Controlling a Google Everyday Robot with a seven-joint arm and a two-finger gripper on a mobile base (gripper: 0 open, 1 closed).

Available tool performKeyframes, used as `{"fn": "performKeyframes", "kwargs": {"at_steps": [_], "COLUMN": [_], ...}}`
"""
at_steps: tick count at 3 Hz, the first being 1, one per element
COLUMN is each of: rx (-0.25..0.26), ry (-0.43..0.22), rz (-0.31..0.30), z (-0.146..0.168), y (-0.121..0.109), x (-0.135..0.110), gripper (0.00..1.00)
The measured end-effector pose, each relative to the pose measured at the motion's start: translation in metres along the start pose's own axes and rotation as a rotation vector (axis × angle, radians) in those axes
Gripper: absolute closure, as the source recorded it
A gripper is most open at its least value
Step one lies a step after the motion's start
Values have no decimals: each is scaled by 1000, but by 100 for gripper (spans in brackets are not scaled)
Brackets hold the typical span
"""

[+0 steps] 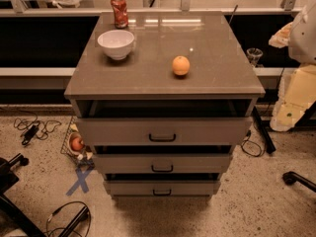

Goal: Open top drawer

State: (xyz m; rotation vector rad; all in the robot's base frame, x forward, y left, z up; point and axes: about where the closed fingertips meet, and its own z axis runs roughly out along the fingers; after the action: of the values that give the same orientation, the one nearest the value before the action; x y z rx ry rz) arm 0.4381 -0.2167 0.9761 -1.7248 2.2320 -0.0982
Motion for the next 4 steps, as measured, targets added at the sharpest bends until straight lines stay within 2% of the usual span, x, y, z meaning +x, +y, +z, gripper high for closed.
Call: {"fn": "performKeyframes", "kwargs": {"at_steps": [1, 2, 3, 4], "rx": [11, 29, 31, 47], "ry": [-7, -53, -109, -129], "rz": [0, 1, -43, -97], "z": [1, 34, 84, 135], "y": [-1, 1, 27, 48], "x": [-2, -9, -11, -12], "gripper": [0, 0, 0, 0]}}
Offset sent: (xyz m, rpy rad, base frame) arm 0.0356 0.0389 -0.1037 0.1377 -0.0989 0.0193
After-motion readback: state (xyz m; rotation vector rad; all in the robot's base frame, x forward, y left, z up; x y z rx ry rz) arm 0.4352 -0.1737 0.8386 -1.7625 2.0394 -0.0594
